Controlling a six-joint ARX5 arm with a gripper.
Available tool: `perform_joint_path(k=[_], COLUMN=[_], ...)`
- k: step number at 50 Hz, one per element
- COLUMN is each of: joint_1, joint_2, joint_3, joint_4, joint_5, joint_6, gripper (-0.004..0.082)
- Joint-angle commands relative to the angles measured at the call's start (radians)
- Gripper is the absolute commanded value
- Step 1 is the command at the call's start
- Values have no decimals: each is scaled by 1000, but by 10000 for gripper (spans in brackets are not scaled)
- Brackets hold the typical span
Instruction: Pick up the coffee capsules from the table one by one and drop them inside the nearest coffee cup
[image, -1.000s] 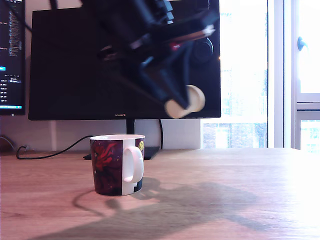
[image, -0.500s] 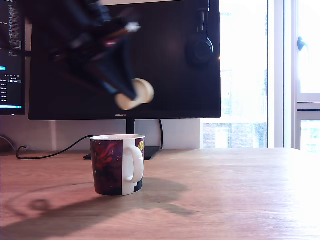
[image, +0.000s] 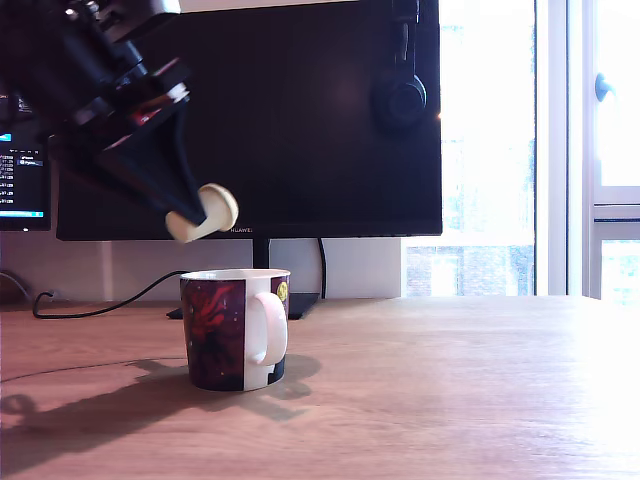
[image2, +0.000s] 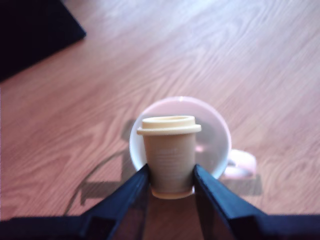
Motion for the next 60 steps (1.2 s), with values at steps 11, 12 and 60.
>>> perform_joint_path(k=[11, 12, 60], joint_1=[-6, -7, -34], joint_2=[-8, -8, 218], joint_3=[-23, -23, 209], joint_4=[3, 2, -209], joint_5=[18, 20, 20], joint_6=[28, 29, 85], gripper=[125, 124, 105])
